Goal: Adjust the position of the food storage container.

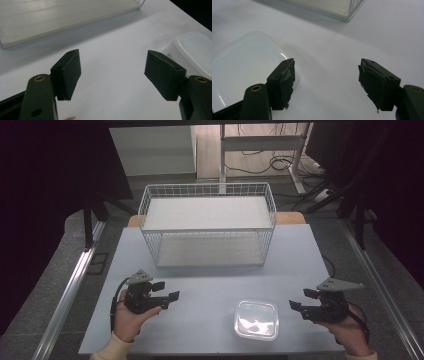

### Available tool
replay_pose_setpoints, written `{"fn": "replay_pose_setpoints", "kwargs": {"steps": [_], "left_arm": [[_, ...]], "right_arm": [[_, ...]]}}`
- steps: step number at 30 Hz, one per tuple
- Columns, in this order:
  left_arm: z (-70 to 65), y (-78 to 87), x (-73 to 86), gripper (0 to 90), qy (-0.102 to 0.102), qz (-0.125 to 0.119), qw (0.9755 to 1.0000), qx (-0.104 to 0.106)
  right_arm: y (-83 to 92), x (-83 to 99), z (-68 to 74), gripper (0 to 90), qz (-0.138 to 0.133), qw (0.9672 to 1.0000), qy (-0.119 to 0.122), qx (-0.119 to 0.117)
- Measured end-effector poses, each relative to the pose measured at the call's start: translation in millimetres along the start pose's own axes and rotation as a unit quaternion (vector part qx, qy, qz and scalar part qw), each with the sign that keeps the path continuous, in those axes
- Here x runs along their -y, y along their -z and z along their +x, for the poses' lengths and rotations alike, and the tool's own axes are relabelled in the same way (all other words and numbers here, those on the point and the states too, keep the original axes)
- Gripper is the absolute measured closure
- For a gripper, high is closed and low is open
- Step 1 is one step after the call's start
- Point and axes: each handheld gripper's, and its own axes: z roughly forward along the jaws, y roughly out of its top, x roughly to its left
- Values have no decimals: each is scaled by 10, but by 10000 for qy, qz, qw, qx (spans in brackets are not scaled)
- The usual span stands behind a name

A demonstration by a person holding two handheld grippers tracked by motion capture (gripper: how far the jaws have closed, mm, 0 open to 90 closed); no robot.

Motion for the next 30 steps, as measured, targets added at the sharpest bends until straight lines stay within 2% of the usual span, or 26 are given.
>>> {"fn": "replay_pose_setpoints", "kwargs": {"steps": [6, 7, 12, 15, 18, 22, 27, 30], "left_arm": [[9, 0, 19, 282, 16, 20, 10000, -19], [13, -4, 20, 282, 29, 31, 10000, -18], [14, -1, 29, 281, 28, 54, 10000, -19], [26, 1, 32, 281, 37, 54, 10000, -29], [26, -24, 41, 281, 27, 105, 9999, -21], [15, -42, 49, 280, 2, 158, 9999, -7], [13, -29, 45, 281, 21, 122, 9999, -51], [14, -23, 50, 281, 11, 125, 9999, -65]], "right_arm": [[-41, 39, 6, 310, 287, 9996, 59, -57], [-65, 67, 14, 321, 431, 9990, 79, -74], [-79, 98, 20, 358, 587, 9982, 79, -118], [-78, 119, 37, 415, 725, 9972, 90, -183], [-104, 133, 60, 515, 926, 9951, 191, -282], [-138, 155, 103, 703, 1214, 9910, 388, -411], [-184, 214, 229, 835, 1474, 9847, 683, -633], [-217, 265, 335, 890, 1630, 9793, 893, -807]]}}
